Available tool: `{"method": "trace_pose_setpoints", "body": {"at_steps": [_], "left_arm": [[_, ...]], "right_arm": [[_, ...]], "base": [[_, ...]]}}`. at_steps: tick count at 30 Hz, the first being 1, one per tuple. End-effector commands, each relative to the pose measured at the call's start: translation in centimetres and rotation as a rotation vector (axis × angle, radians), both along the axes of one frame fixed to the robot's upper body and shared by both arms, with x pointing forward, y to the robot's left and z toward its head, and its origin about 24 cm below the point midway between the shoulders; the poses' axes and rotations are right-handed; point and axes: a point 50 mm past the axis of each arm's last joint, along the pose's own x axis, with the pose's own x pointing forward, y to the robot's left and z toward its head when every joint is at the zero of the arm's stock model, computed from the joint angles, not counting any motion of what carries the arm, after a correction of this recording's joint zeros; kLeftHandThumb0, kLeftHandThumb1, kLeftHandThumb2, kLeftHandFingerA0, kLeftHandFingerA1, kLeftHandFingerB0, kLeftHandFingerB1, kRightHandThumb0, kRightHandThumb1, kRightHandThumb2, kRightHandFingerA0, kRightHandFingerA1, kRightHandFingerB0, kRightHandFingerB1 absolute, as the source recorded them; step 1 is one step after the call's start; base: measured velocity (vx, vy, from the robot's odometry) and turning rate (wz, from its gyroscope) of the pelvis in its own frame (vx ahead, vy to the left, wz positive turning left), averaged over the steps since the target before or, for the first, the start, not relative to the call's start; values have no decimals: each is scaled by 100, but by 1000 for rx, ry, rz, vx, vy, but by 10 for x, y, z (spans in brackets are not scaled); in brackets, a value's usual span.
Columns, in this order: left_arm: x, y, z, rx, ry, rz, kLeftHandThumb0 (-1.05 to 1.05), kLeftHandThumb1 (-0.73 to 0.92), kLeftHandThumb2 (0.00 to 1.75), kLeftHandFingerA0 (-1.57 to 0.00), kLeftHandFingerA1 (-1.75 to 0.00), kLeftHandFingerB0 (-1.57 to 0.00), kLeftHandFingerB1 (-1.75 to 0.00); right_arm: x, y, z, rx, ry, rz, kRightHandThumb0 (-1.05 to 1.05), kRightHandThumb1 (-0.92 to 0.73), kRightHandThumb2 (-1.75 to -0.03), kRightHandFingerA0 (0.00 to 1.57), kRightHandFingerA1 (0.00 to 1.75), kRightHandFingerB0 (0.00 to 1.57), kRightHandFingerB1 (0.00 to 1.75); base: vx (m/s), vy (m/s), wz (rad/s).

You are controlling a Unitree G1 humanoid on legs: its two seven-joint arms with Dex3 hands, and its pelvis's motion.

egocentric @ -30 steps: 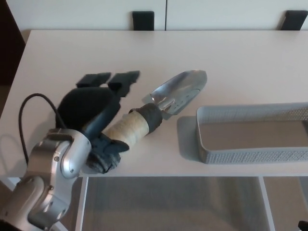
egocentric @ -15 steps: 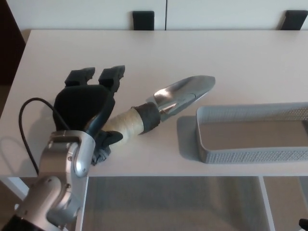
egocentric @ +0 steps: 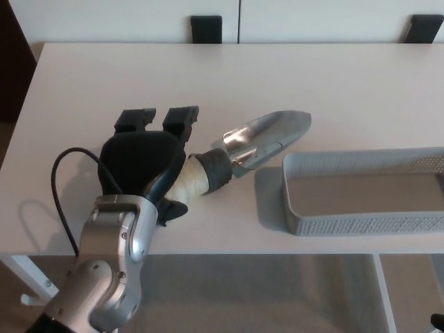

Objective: The robot walks towards a desk on which a shovel is kept on the left hand side and a container is kept on the right hand side. The robot picks up the shovel using its left hand and places it in the container.

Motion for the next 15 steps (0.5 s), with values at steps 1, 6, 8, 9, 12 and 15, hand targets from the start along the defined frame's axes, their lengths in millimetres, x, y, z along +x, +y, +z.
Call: {"method": "trace_pose_setpoints", "body": {"at_steps": [1, 6, 8, 9, 12, 15], "left_arm": [[3, 4, -9, 21, 64, 36, -50, 39, 52, -17, -42, -18, -29], [13, 8, -20, 51, 127, 61, -28, 22, 83, -12, -54, -7, -50], [15, 9, -25, 63, 146, 73, -28, 23, 84, -14, -54, -9, -51], [17, 10, -27, 69, 168, 82, -28, 25, 86, -13, -54, -9, -51], [21, 12, -34, 79, 211, 104, -55, 39, 68, -27, -48, -18, -39], [26, 14, -41, 96, 266, 123, -56, 41, 70, -34, -49, -19, -39]], "right_arm": [[-1, -7, 3, -43, -9, 21, -9, -36, -84, 39, 64, 26, 57], [2, -5, 4, -59, -13, 47, -9, -35, -83, 39, 64, 27, 58], [2, -5, 4, -49, -14, 33, -8, -34, -83, 39, 64, 28, 58], [3, -4, 4, -48, -19, 29, -9, -51, -54, 45, 59, 33, 49], [4, -4, 4, -56, -17, 34, -8, -34, -83, 40, 64, 27, 58], [6, -4, 5, -54, -27, 44, -9, -34, -83, 40, 65, 28, 58]], "base": [[0, 0, 0], [0, 0, 0], [0, 0, 0], [0, 0, 0], [0, 0, 0], [0, 0, 0]]}}
